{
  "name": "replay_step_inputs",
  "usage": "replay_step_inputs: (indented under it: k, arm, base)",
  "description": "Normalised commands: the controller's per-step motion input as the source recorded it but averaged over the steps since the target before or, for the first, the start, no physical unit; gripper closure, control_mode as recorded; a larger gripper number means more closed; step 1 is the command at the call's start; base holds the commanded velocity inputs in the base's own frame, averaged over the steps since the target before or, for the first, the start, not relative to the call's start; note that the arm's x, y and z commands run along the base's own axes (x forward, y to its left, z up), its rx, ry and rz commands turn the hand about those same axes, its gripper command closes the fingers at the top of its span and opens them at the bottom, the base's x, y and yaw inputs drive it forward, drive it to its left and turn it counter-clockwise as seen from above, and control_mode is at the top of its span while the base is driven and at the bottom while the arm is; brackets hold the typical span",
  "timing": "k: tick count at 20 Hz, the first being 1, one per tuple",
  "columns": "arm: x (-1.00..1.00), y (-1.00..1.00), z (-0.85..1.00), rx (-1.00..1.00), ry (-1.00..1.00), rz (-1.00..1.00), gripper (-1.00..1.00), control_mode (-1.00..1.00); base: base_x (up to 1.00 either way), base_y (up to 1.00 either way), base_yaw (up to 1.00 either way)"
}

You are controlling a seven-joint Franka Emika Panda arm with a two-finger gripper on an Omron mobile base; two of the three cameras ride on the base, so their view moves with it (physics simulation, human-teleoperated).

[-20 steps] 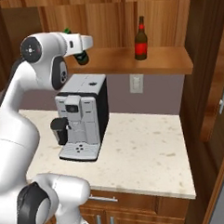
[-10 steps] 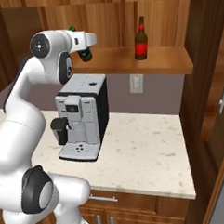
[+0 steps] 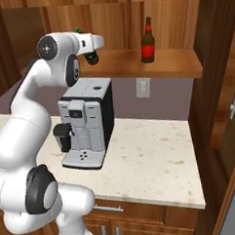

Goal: Sort all alcoholic drinks to one cabinet, and non-alcoholic drinks to the other.

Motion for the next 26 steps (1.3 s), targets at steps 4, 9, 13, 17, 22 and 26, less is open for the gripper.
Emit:
replay_step_inputs:
  k: [4, 9, 13, 17, 22, 26]
  arm:
    - [0.22, 0.00, -0.13, 0.00, 0.00, 0.00, 1.00, -1.00]
    - [0.26, 0.00, -0.11, 0.00, 0.00, 0.00, 1.00, -1.00]
    - [0.26, 0.00, -0.11, 0.00, 0.00, 0.00, 1.00, -1.00]
    - [0.26, 0.00, -0.10, 0.00, 0.01, 0.00, 1.00, -1.00]
    - [0.24, 0.00, -0.09, 0.00, 0.01, 0.00, 1.00, -1.00]
    - [0.21, 0.00, -0.11, 0.00, 0.01, 0.00, 1.00, -1.00]
  base:
    - [0.00, 0.00, 0.00]
    - [0.00, 0.00, 0.00]
    - [0.00, 0.00, 0.00]
    - [0.00, 0.00, 0.00]
    - [0.00, 0.00, 0.00]
    - [0.00, 0.00, 0.00]
